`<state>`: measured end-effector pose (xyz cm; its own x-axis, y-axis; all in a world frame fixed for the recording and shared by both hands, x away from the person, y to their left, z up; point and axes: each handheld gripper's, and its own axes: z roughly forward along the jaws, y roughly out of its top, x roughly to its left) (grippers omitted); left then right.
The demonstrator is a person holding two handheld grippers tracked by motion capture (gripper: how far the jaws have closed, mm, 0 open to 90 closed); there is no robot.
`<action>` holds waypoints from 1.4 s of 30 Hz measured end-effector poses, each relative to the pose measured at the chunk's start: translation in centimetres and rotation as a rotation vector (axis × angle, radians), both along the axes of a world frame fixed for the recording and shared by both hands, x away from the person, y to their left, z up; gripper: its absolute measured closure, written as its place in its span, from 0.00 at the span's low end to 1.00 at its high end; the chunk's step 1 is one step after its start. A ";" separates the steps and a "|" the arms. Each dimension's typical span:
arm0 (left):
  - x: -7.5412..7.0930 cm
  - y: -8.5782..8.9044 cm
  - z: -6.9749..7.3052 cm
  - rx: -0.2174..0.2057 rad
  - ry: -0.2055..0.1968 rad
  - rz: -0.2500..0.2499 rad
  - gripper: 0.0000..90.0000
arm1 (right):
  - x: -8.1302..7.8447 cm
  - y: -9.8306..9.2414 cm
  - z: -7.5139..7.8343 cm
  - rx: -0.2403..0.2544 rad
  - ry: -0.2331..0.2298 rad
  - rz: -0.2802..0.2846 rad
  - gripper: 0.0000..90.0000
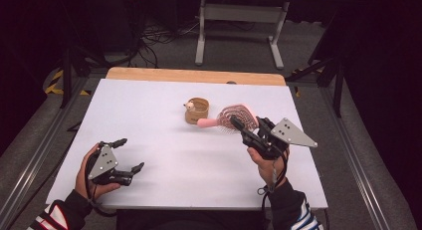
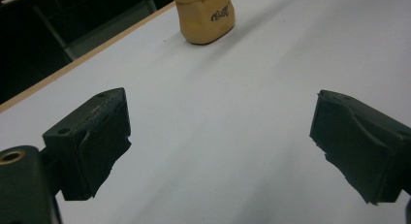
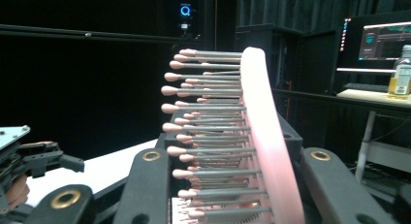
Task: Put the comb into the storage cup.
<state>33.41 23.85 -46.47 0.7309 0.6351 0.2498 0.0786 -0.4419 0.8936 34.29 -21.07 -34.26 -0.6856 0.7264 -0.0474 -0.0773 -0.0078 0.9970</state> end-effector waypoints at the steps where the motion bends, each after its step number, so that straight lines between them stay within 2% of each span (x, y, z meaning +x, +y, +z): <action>1: 0.0 0.1 0.0 -0.001 0.004 0.002 0.09 | 0.1 -0.1 0.1 -0.003 -0.006 -0.005 0.69; 3: -0.1 0.4 -0.1 -0.004 0.011 0.003 0.09 | 0.1 -0.2 0.3 -0.011 -0.018 -0.019 0.69; 7: 0.0 0.7 -0.1 -0.023 0.022 0.013 0.09 | 0.4 -0.6 1.0 0.005 -0.037 -0.040 0.69; 12: 0.0 0.7 0.0 -0.031 0.015 0.016 0.08 | 1.1 -0.7 1.7 0.002 -0.053 -0.059 0.69; 18: 0.2 0.8 0.0 -0.037 0.022 0.013 0.08 | 2.3 -0.6 2.4 -0.008 -0.036 -0.083 0.69; 24: 0.1 0.7 0.0 -0.033 0.014 0.016 0.09 | 3.6 -0.3 2.9 -0.001 -0.031 -0.105 0.69; 26: 0.1 0.6 0.0 -0.036 0.014 0.011 0.09 | 3.9 -0.2 3.1 0.019 -0.023 -0.103 0.69; 30: 0.1 0.5 -0.1 -0.035 0.019 0.004 0.09 | 4.7 0.3 3.2 0.012 -0.021 -0.104 0.69; 31: 0.2 0.5 -0.1 -0.036 0.020 0.004 0.09 | 4.8 0.5 3.2 0.022 -0.013 -0.105 0.69; 42: 0.2 0.2 -0.2 -0.045 0.031 -0.005 0.09 | 6.1 2.2 3.2 -0.018 0.001 -0.112 0.69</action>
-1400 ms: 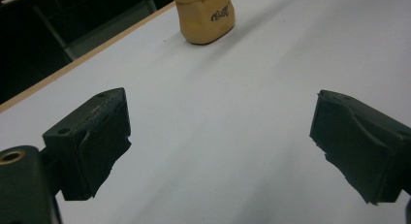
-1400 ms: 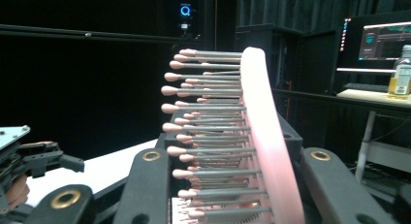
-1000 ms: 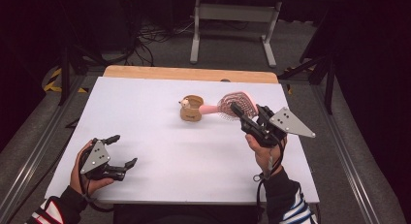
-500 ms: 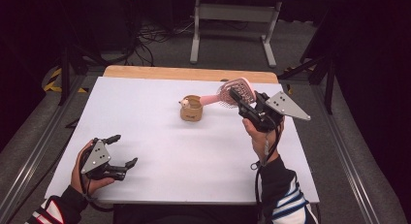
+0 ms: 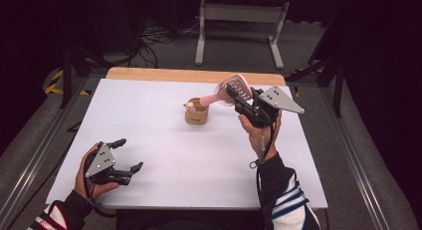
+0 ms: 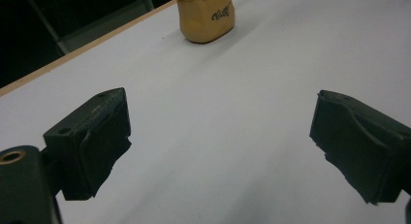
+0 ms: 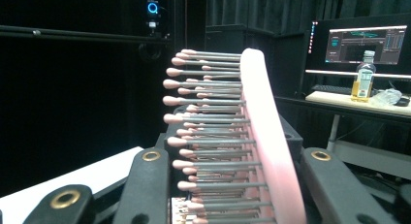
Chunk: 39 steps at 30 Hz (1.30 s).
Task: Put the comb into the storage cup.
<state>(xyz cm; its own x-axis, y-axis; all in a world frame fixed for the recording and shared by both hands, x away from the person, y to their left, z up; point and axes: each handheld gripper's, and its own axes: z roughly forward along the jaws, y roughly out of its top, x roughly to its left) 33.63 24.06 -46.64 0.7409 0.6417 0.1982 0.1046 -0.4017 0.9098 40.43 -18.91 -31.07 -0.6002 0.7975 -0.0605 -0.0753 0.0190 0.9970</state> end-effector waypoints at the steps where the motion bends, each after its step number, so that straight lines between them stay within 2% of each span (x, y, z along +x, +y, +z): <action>1: 0.0 -0.1 0.0 0.003 0.002 -0.001 0.09 | 0.4 0.4 -0.3 -0.001 0.013 0.005 0.69; 8: 0.0 -0.2 -0.1 0.011 0.002 -0.004 0.09 | 1.6 1.1 -1.4 0.027 0.048 -0.002 0.69; 9: 0.0 -0.2 -0.1 0.012 0.001 -0.004 0.09 | 1.8 1.5 -1.9 0.007 0.038 -0.036 0.69; 11: 0.0 -0.1 -0.2 0.009 0.007 -0.005 0.09 | 1.9 1.7 -2.2 0.032 0.059 -0.031 0.69; 13: 0.1 -0.2 -0.2 0.010 0.011 -0.008 0.09 | 1.9 1.9 -2.5 0.046 0.059 -0.030 0.69; 20: 0.0 -0.5 -0.2 0.018 0.017 -0.013 0.09 | 1.6 3.2 -3.2 -0.009 0.038 -0.050 0.69; 28: 0.2 -0.6 -0.4 0.014 0.027 -0.013 0.09 | 2.3 4.6 -4.7 -0.078 0.059 -0.077 0.69; 35: 0.1 -0.7 -0.3 0.019 0.025 -0.019 0.09 | 3.0 5.0 -5.9 -0.077 0.102 -0.087 0.69; 39: 0.1 -0.6 -0.3 0.018 0.027 -0.022 0.09 | 3.1 5.0 -6.0 -0.076 0.107 -0.086 0.69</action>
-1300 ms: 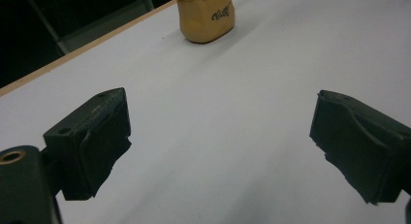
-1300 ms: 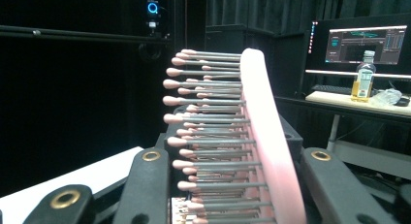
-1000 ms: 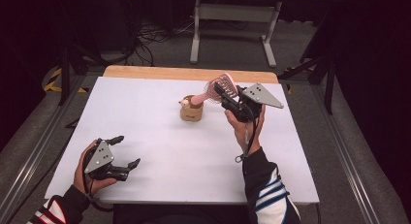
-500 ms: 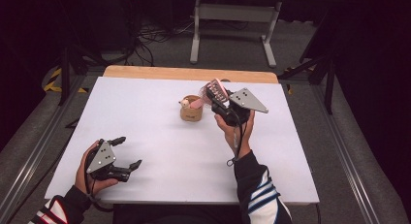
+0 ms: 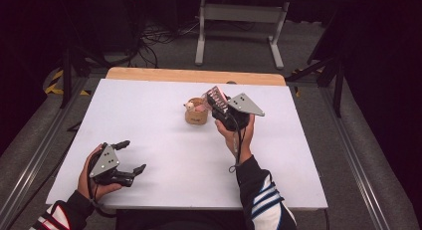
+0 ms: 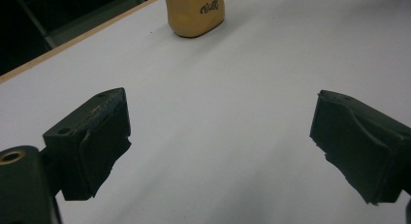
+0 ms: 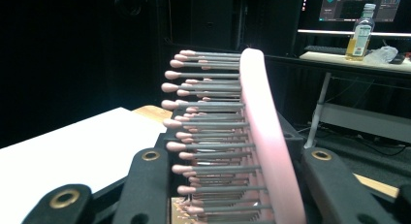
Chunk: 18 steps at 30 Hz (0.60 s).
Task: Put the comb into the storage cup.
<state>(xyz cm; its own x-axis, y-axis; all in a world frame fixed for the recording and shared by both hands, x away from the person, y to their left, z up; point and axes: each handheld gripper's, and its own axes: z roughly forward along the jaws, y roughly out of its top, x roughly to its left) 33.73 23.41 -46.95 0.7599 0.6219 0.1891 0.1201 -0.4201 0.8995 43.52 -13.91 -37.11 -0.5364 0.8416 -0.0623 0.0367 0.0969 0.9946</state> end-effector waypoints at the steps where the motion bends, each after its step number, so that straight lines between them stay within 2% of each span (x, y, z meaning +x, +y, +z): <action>1: 0.0 0.0 0.0 0.001 -0.001 0.000 0.09 | 0.0 0.0 -0.1 -0.003 0.001 0.000 0.69; 9: 0.0 0.0 0.0 0.004 -0.001 -0.002 0.09 | 0.6 0.1 -0.7 0.004 0.027 0.007 0.69; 18: -0.1 -0.2 0.1 0.005 -0.003 -0.001 0.09 | 0.7 0.3 -1.4 -0.014 0.052 0.016 0.68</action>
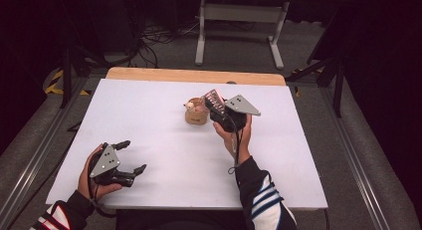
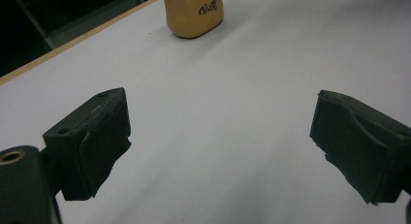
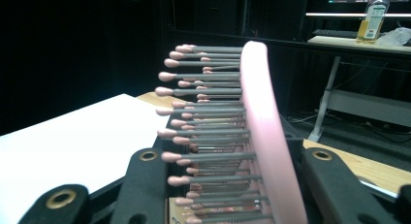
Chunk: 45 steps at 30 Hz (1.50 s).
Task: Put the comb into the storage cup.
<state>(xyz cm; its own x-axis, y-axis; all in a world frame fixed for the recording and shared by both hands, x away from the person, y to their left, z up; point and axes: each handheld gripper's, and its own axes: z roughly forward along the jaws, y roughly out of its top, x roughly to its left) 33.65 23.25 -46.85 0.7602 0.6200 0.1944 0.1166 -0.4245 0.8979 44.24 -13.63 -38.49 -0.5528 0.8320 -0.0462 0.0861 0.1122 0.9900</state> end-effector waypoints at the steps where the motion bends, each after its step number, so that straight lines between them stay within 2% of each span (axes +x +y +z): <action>1: 0.0 0.0 0.0 0.003 0.000 -0.001 0.09 | 0.0 0.0 0.0 -0.003 0.001 -0.001 0.68; 7: 0.0 0.0 -0.1 0.006 0.003 -0.014 0.09 | 0.0 0.0 -0.1 -0.015 0.010 -0.004 0.67; 17: -0.1 -0.1 0.0 0.006 -0.002 -0.014 0.09 | -0.1 0.2 -0.3 -0.036 0.020 -0.013 0.55; 23: 0.0 0.0 0.0 0.002 0.002 -0.014 0.09 | 0.1 0.1 -0.6 -0.040 0.044 -0.012 0.49; 37: -0.1 0.0 0.0 0.008 0.001 -0.015 0.09 | 0.1 -0.3 -0.4 -0.038 0.042 0.006 0.30; 40: -0.1 0.0 0.1 0.009 0.000 -0.014 0.09 | 0.1 -0.3 -0.4 -0.049 0.046 -0.016 0.26; 45: -0.1 0.1 0.0 0.004 0.003 -0.014 0.09 | 0.3 -0.4 -0.5 -0.054 0.058 -0.018 0.23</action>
